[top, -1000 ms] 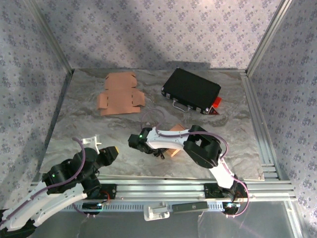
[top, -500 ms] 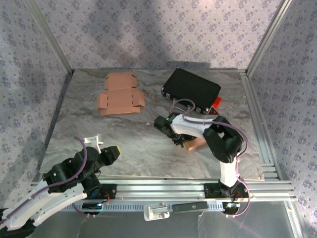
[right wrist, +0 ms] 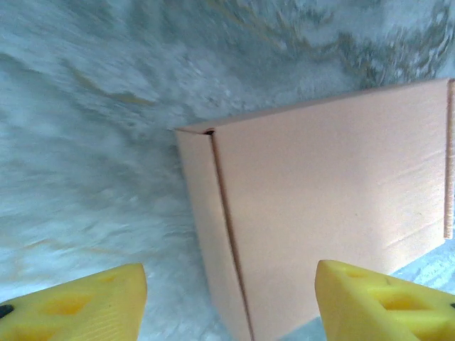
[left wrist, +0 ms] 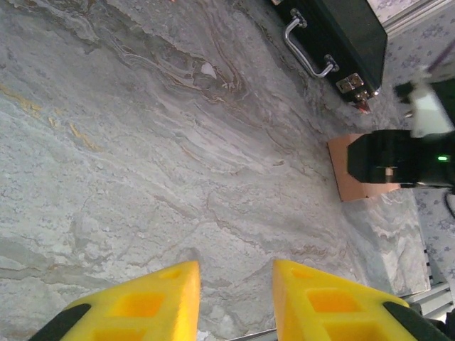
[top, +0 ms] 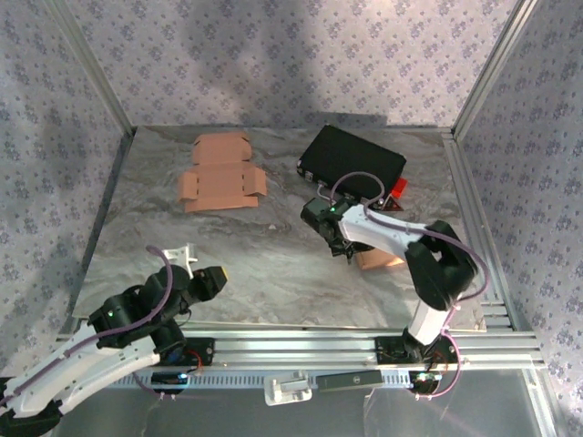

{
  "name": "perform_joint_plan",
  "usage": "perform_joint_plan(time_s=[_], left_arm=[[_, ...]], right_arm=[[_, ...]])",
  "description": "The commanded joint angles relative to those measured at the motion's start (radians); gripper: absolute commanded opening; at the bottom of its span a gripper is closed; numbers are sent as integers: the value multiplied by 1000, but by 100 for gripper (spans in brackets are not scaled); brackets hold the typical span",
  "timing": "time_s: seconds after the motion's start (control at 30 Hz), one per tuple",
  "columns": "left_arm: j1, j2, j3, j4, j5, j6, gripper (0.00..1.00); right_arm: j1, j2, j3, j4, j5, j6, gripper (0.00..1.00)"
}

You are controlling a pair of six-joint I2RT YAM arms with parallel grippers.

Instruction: Fold the paper box

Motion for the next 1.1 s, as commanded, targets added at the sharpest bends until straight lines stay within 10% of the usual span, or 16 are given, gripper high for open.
perform_joint_plan(time_s=[0.0, 0.17, 0.4, 0.63, 1.07], left_arm=[[18, 18, 18, 19, -6, 31, 35], [213, 105, 75, 52, 111, 103, 46], [801, 438, 81, 387, 718, 87, 47], [1160, 743, 140, 555, 855, 127, 48], [1305, 1259, 156, 1165, 1002, -1, 45]], right_arm=[[35, -157, -13, 29, -9, 58, 66], [126, -344, -124, 230, -94, 143, 65], [256, -416, -178, 446, -136, 222, 65], [335, -426, -153, 432, -91, 241, 65], [392, -694, -396, 724, -153, 258, 68]])
